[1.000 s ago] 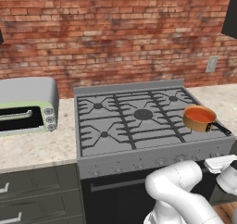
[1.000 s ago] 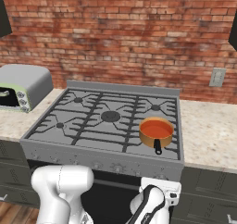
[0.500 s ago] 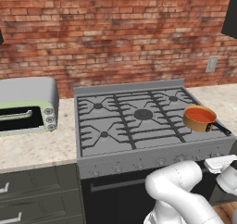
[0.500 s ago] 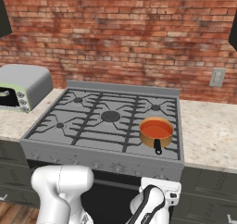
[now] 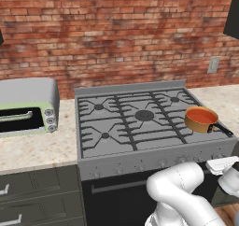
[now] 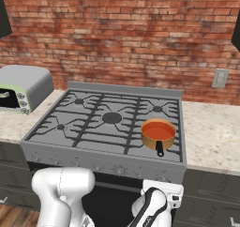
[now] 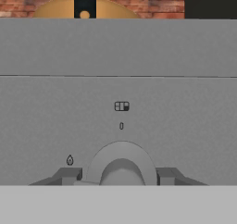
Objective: Wait until the marinara sauce is simmered to a deep red color and then turn off the stove.
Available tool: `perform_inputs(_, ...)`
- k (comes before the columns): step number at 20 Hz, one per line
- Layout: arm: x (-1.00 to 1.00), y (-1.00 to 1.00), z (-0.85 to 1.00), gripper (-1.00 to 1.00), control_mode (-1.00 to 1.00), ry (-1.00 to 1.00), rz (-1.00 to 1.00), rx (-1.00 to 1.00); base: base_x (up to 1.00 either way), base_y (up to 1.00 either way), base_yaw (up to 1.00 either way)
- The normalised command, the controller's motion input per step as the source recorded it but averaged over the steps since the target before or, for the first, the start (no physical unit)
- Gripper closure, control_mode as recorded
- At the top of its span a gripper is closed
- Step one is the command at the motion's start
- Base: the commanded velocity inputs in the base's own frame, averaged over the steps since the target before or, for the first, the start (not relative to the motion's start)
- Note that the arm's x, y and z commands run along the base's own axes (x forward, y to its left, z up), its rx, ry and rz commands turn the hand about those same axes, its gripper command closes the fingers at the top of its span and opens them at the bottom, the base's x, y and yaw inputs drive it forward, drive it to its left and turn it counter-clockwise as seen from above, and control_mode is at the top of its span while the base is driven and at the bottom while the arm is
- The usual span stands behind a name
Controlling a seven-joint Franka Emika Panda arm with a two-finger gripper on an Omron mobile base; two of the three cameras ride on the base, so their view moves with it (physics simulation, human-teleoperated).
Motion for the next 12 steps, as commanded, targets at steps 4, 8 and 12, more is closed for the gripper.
perform_inputs(4,0.0,0.0,0.0,1.0,-1.0,0.0,0.0,0.0,0.0,0.0,0.0)
perform_inputs(8,0.0,0.0,0.0,1.0,-1.0,0.0,0.0,0.0,0.0,0.0,0.0)
perform_inputs(12,0.0,0.0,0.0,1.0,-1.0,0.0,0.0,0.0,0.0,0.0,0.0)
